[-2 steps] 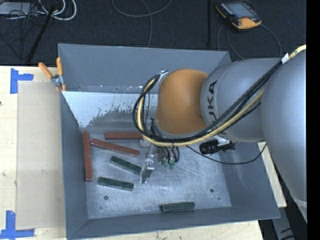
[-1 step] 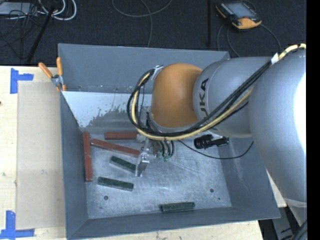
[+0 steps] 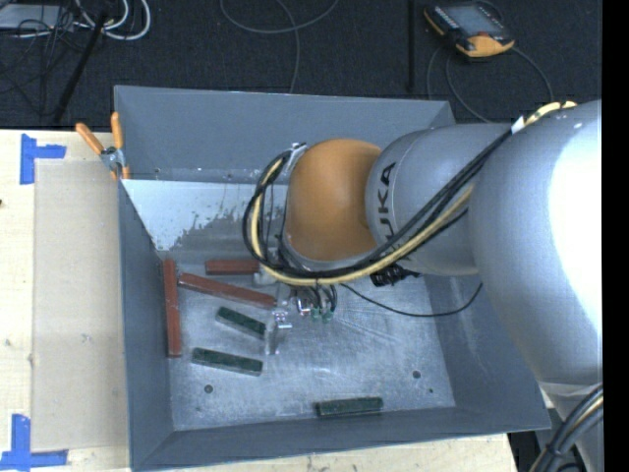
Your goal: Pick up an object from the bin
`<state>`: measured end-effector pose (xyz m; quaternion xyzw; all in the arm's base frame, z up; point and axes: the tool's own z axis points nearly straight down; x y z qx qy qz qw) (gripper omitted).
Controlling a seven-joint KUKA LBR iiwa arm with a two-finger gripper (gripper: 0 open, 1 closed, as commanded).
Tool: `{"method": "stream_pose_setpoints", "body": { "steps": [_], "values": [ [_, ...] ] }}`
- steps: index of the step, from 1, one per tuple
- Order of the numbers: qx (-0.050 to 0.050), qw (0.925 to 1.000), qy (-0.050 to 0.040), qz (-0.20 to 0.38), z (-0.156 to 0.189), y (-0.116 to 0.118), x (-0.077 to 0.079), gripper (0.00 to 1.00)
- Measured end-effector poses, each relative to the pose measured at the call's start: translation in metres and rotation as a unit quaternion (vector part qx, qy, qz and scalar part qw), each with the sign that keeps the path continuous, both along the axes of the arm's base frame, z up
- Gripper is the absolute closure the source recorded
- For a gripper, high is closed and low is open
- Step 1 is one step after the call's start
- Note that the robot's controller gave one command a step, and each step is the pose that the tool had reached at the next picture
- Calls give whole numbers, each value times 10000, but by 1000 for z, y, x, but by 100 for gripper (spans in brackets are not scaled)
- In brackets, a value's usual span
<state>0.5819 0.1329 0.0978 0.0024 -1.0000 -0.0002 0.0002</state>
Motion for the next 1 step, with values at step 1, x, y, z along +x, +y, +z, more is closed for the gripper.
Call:
{"method": "stream_pose_setpoints", "body": {
  "steps": [1],
  "values": [
    [-1, 9805, 9, -1966, -22, 0, 10, 100]
  ]
}}
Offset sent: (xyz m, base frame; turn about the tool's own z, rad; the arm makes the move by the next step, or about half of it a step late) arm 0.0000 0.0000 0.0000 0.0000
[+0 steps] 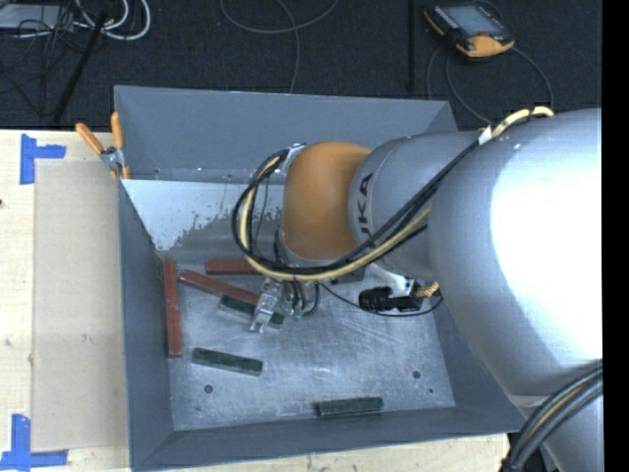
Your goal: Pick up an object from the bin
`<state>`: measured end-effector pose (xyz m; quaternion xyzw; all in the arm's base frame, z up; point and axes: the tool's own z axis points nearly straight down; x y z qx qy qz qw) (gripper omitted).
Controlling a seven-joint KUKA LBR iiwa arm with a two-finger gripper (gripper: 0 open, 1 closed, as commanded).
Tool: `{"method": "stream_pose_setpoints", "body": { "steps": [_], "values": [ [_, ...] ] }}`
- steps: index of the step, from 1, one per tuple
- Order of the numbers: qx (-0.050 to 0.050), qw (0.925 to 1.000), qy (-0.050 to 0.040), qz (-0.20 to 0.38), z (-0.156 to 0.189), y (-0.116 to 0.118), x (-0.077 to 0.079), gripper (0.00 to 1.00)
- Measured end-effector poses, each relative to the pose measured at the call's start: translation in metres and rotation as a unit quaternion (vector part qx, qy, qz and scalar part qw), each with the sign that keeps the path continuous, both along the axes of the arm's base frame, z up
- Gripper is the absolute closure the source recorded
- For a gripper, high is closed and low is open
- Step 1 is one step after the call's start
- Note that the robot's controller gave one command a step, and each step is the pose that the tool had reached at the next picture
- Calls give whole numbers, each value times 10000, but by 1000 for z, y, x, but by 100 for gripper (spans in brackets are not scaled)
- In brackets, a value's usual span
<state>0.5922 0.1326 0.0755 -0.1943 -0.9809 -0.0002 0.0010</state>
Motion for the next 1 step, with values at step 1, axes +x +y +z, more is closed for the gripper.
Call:
{"method": "stream_pose_setpoints", "body": {
  "steps": [1],
  "values": [
    [0, 10000, -1, 0, 0, 0, 0, 100]
  ]
}}
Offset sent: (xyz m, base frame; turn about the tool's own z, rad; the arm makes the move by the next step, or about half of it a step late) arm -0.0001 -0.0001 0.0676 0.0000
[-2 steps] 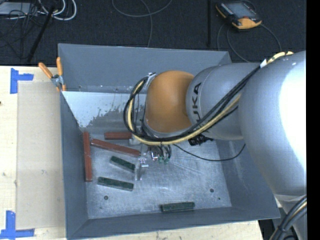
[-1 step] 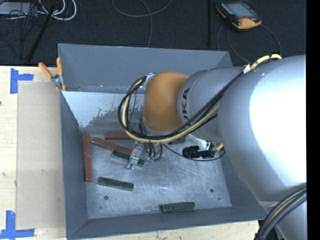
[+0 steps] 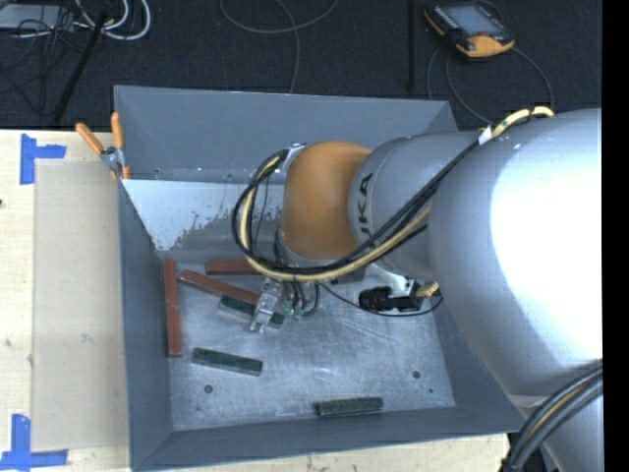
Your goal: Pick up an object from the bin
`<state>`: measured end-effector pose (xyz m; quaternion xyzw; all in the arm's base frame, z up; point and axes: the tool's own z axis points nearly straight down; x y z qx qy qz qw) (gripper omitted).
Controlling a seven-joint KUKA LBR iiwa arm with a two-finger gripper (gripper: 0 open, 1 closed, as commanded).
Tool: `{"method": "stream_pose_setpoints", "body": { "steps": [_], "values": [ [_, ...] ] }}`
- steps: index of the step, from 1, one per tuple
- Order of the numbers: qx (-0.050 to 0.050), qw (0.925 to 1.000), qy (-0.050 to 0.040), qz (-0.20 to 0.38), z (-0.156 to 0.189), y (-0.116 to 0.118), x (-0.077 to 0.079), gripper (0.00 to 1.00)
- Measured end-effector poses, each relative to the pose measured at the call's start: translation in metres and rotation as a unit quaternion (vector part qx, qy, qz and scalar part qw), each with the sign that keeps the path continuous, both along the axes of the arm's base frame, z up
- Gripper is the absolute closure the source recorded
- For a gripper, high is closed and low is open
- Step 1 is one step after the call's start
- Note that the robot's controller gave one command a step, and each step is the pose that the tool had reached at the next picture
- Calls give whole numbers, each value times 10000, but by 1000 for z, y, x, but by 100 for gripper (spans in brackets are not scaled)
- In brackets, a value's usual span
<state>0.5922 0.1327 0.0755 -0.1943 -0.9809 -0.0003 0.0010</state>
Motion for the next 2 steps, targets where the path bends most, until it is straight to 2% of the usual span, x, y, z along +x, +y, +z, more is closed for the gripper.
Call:
{"method": "stream_pose_setpoints", "body": {
  "steps": [2],
  "values": [
    [-6, 10000, 20, 2, 21, -1, -3, 100]
  ]
}}
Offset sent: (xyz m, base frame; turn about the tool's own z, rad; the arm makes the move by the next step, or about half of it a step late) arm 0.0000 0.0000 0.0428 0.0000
